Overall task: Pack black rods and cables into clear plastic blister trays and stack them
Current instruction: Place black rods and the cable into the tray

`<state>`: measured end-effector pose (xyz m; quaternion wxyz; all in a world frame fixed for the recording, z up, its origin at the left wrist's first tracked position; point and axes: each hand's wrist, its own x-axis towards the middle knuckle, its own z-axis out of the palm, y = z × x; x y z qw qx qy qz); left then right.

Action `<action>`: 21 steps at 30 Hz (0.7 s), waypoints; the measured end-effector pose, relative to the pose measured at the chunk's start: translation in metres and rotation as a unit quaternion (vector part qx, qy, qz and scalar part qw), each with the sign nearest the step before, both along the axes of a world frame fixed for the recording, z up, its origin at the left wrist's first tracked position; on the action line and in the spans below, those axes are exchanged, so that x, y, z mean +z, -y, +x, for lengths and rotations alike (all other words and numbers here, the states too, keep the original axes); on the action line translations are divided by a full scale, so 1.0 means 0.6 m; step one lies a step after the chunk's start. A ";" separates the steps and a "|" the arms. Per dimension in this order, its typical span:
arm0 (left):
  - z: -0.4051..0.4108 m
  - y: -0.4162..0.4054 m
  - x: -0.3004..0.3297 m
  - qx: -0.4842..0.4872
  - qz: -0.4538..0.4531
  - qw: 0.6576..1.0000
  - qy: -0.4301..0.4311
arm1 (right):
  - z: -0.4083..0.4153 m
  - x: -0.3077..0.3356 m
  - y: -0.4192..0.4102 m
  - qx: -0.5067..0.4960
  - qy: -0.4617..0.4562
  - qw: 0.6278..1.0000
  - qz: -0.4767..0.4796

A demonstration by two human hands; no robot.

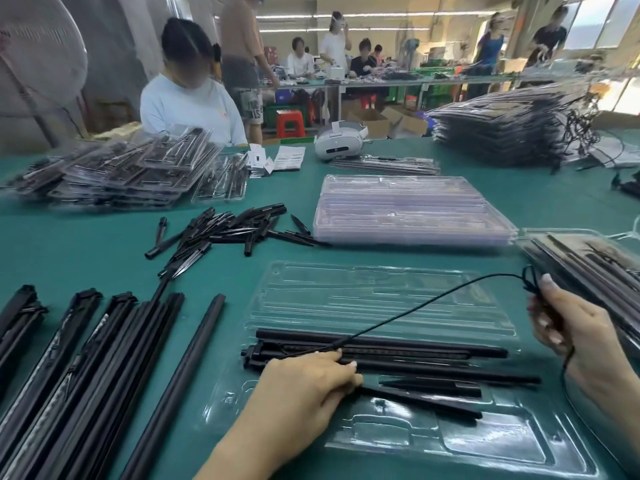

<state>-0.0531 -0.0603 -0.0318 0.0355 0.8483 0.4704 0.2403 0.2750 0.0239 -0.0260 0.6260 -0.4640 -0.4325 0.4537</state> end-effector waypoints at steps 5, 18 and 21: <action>-0.019 -0.003 0.007 0.031 -0.012 0.999 -0.021 | -0.001 0.001 0.005 0.022 0.013 1.000 -0.010; -0.005 -0.002 0.004 0.072 -0.029 0.997 -0.009 | 0.002 -0.007 -0.004 0.030 0.041 0.998 -0.026; 0.002 0.000 -0.016 0.007 -0.091 0.990 -0.107 | 0.005 -0.008 -0.003 0.017 0.046 0.998 -0.026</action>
